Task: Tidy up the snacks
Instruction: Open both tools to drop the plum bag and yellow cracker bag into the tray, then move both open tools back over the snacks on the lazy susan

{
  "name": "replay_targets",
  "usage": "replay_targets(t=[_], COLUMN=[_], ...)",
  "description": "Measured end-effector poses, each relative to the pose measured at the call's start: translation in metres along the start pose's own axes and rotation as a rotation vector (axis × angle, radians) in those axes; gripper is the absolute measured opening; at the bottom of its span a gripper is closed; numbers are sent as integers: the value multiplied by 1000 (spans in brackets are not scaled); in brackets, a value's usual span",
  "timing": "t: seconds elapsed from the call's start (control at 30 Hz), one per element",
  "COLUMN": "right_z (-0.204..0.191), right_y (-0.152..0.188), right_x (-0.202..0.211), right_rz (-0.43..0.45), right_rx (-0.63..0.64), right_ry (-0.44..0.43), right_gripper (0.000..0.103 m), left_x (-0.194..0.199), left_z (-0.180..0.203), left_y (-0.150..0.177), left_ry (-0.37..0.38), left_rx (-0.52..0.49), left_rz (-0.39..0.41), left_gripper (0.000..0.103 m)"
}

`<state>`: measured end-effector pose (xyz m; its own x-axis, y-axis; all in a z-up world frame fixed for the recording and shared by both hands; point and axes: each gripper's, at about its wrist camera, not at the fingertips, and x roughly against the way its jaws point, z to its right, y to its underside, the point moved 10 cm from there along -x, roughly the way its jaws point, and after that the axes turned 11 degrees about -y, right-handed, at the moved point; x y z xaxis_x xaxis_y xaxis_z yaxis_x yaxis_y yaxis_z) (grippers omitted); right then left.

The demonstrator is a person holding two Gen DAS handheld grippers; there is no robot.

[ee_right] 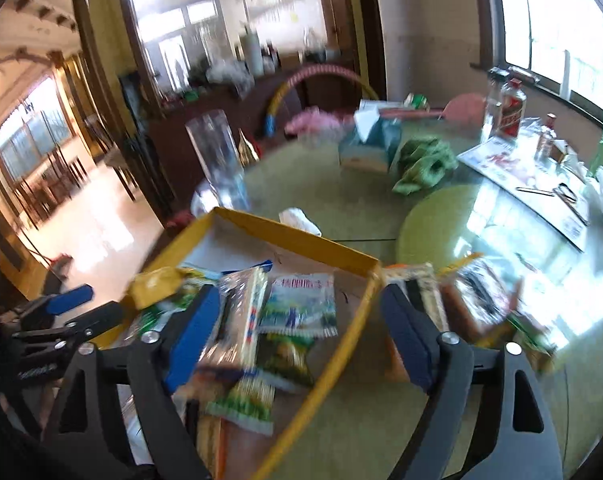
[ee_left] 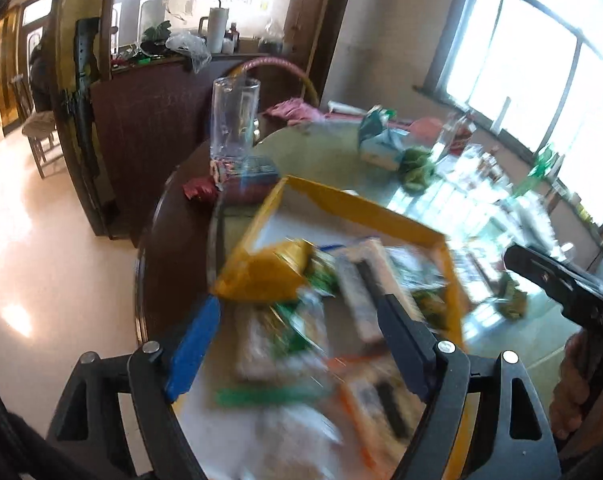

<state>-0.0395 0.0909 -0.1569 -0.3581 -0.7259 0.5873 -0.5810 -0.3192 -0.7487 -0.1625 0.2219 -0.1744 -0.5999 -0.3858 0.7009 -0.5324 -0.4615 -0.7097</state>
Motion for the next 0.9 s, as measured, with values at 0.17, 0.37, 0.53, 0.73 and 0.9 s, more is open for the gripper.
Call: replay_targets(t=[0.17,0.37,0.53,0.73,0.9], right_z=[23,64,86,116,139], right_y=[47,98,117,123,120], right_x=[63,113,145,160,150], right_rz=[45,39,57,64,41], right_rx=[-104,-189,-245,-288,-319], right_ry=[-49,3,-3,17,29], right_gripper=[86,86,86,86,86], left_x=[39,56,61,70,68], left_z=[49,120,158,173,175], left_y=[27,52,62,72,77], left_ry=[75,139,187,200,194], left_rx=[13,-94,-148,-180,-163], left_rz=[53,56,31,31,31], left_gripper=[81,81,81,81,81])
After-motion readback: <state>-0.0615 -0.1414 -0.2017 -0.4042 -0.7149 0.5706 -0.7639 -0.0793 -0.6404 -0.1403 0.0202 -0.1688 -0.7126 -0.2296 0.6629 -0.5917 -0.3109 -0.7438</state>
